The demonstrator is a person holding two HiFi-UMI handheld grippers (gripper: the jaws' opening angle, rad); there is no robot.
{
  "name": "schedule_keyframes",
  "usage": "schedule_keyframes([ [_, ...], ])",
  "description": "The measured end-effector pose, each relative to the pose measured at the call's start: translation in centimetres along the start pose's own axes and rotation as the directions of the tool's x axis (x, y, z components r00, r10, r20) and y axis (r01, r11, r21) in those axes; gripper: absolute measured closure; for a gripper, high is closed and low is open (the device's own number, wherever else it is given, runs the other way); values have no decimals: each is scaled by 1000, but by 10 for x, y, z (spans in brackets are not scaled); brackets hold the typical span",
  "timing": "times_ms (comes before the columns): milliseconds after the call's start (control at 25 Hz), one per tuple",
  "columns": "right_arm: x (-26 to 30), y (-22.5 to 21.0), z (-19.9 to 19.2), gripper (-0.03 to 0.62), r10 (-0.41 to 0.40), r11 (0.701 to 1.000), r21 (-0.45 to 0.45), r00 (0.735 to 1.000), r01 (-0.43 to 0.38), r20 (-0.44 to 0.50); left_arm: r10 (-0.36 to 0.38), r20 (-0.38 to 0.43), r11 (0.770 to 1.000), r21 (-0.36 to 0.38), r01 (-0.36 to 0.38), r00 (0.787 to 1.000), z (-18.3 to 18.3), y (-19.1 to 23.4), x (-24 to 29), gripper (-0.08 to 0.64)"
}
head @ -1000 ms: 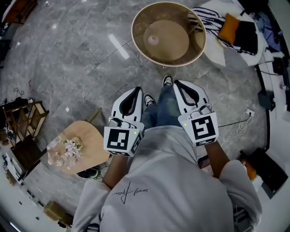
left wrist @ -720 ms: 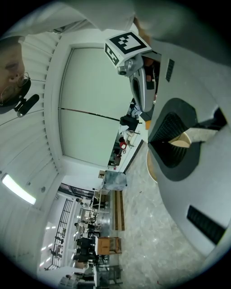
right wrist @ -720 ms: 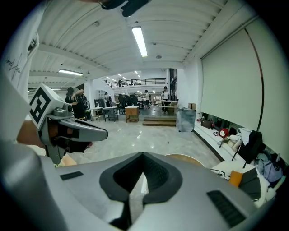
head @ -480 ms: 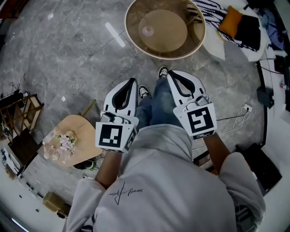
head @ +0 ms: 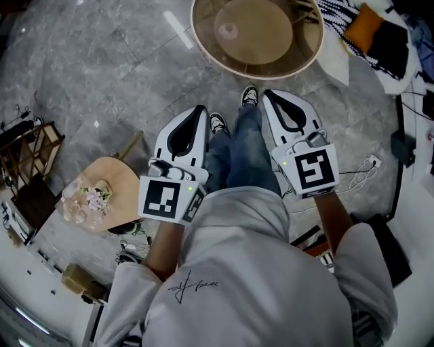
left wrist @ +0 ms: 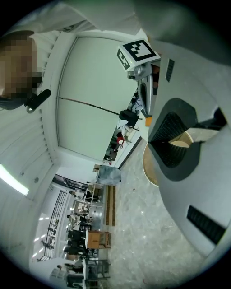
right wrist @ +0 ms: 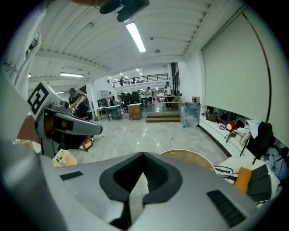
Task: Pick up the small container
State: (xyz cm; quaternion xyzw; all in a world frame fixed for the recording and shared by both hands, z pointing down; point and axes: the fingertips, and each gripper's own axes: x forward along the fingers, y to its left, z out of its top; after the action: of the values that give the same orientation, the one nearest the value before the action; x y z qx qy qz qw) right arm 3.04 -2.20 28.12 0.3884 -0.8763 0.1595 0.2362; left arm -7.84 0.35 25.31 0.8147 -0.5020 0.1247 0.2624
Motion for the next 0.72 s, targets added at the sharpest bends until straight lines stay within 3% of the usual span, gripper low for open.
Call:
schedule_keyframes([
  [400,46,-16,-13,581,45,999,14,999,-45,4,56,4,996,-72,-55,998,-16,25,39,543],
  [560,56,-21,-23,581,52,998,22,999,-51,-6,38,-4,991,-128,-38,999,-27,25,53,543],
  [720,71,-25,-32,581,50,998,30,999,-50,-7,38,-22,992,-121,-41,999,-41,28,67,543],
])
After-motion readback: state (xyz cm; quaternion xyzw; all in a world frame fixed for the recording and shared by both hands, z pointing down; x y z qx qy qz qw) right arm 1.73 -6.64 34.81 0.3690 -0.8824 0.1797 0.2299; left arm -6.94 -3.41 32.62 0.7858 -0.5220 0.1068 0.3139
